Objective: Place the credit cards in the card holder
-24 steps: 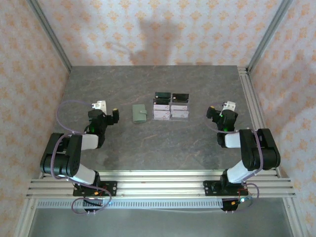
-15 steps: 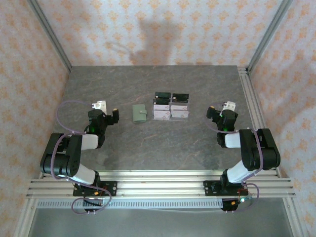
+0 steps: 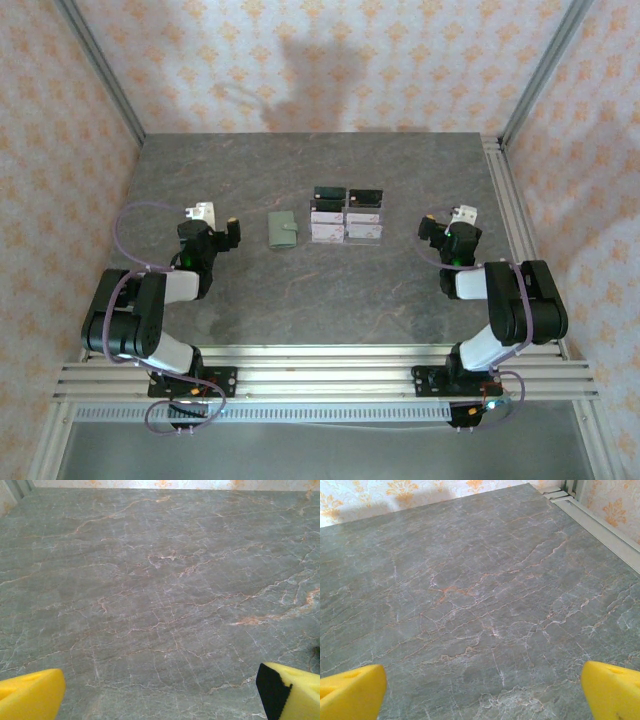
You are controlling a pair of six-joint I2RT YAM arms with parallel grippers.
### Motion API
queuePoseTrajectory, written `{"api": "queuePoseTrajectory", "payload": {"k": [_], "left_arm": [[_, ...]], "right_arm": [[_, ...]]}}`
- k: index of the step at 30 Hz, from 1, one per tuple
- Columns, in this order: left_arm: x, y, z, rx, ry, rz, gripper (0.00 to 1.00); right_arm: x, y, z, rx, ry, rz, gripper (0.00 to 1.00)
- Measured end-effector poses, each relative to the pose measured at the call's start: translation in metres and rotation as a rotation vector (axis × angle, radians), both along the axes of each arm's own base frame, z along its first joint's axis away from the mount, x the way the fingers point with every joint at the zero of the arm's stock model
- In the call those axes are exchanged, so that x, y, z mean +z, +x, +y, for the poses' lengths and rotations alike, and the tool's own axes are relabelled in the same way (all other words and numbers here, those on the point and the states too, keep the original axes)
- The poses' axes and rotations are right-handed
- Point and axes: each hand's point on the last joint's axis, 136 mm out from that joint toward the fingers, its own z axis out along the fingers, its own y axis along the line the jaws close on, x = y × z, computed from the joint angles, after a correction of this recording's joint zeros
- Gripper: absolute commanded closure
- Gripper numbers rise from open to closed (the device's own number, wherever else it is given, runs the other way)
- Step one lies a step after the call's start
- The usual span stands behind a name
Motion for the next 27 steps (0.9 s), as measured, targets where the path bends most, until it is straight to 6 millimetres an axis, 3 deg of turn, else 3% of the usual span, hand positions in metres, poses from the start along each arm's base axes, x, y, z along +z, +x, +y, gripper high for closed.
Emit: {"api": "queuePoseTrajectory", "payload": {"k": [6,9,12,17,21,24,27], "left_arm": [[-0.001,0.000,0.000,0.001,0.000,0.010,0.00],[-0.001,0.004,0.001,0.007,0.000,0.050,0.00],[0.015,0.015,0.002,0.014,-0.004,0.083,0.00],[0.064,0.041,0.000,0.048,-0.084,0.116,0.00],[0.084,0.052,-0.018,0.043,-0.216,0.175,0.00],[0.069,0.053,-0.050,-0.006,-0.307,0.276,0.00],[0.034,0.042,-0.087,-0.060,-0.377,0.416,0.00]], "right_arm": [[0.004,-0.002,-0.001,-0.006,-0.002,-0.014,0.01],[0.020,-0.007,-0.003,-0.016,-0.004,-0.041,0.01],[0.050,-0.012,-0.007,-0.041,0.001,-0.093,0.01],[0.110,-0.009,-0.008,-0.075,0.094,-0.137,0.01],[0.170,0.002,0.011,0.003,0.218,-0.184,0.01],[0.186,-0.001,0.035,0.116,0.325,-0.177,0.01],[0.174,-0.007,0.056,0.193,0.448,-0.098,0.07]]}}
